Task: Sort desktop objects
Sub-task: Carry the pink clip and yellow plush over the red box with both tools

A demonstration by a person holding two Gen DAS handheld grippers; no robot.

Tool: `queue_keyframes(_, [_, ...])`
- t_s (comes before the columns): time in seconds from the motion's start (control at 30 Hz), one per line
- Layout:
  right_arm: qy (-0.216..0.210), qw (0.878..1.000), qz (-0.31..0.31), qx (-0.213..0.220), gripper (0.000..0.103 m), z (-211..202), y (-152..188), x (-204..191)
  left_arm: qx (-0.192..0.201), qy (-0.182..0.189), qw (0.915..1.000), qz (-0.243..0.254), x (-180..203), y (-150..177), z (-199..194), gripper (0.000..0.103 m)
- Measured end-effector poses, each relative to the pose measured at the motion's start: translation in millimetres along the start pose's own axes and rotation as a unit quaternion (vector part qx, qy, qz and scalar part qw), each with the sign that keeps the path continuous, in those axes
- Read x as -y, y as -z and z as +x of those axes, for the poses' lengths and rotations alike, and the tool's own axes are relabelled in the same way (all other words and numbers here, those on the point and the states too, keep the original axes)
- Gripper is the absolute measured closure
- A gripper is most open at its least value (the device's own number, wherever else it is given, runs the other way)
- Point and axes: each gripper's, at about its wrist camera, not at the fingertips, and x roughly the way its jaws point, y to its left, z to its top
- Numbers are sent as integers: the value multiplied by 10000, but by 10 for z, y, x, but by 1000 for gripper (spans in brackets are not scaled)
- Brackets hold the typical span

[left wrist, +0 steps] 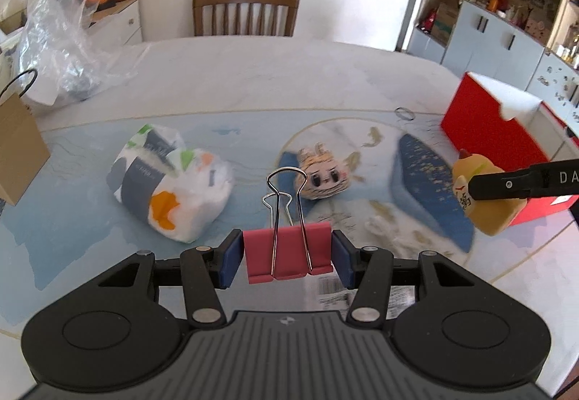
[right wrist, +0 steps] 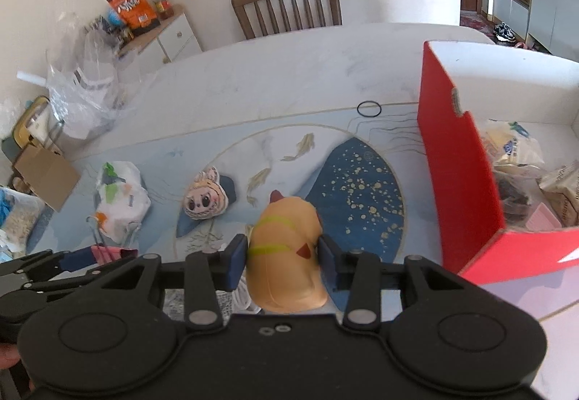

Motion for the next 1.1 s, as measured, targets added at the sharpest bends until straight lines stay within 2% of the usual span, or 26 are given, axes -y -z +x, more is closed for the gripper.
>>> queue_keyframes(0.33, [-111,9995,205,229,61,-395,8,109,180,399,9986,300,367,-198,-241,52])
queue_keyframes(0.63, [-48,9986,257,466,61,-708,-31,300,382,724,9952,545,801,-438,-373,52])
queue_keyframes(1.1, [32,9960,446,771,61,-1059,-102,1011,583,997,9893,890,1695,-698,-293,52])
